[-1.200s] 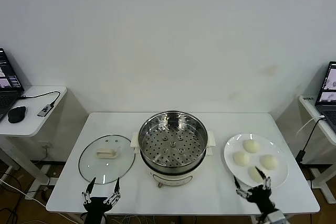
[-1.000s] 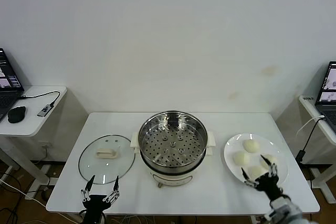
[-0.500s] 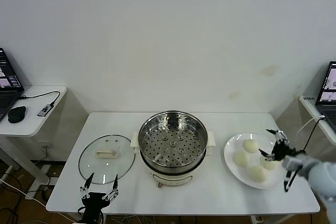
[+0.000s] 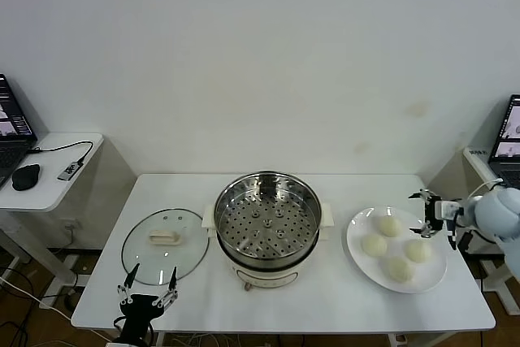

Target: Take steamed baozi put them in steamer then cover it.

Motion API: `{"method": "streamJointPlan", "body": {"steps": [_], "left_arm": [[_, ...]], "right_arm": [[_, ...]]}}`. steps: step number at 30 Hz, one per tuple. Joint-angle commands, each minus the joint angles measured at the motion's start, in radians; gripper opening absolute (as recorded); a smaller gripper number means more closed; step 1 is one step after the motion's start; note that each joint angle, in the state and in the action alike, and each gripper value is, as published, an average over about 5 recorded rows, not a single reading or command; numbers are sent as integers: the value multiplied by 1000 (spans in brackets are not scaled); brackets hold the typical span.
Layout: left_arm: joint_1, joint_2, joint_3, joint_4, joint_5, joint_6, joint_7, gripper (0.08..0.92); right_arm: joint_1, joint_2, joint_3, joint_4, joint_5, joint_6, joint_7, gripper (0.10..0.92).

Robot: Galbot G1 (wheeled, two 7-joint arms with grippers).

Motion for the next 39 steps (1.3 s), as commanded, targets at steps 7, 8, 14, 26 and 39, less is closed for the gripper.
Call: {"method": "streamJointPlan", "body": {"steps": [7, 8, 14, 26, 39], "left_arm": [[1, -1, -24, 6, 7, 0, 2, 823], [0, -1, -26, 7, 8, 0, 2, 823], [0, -2, -34, 10, 10, 0, 3, 823], [-2, 0, -40, 15, 8, -2, 3, 823], [3, -2, -43, 9, 11, -4, 1, 823]], "right_arm": [[294, 160, -327, -310, -56, 84, -87, 823], [295, 174, -329, -322, -57, 82, -82, 823], [298, 244, -337, -390, -95, 82, -66, 823], [300, 287, -335, -435, -146, 73, -66, 785], [286, 291, -313, -461, -170, 69, -56, 645]]}}
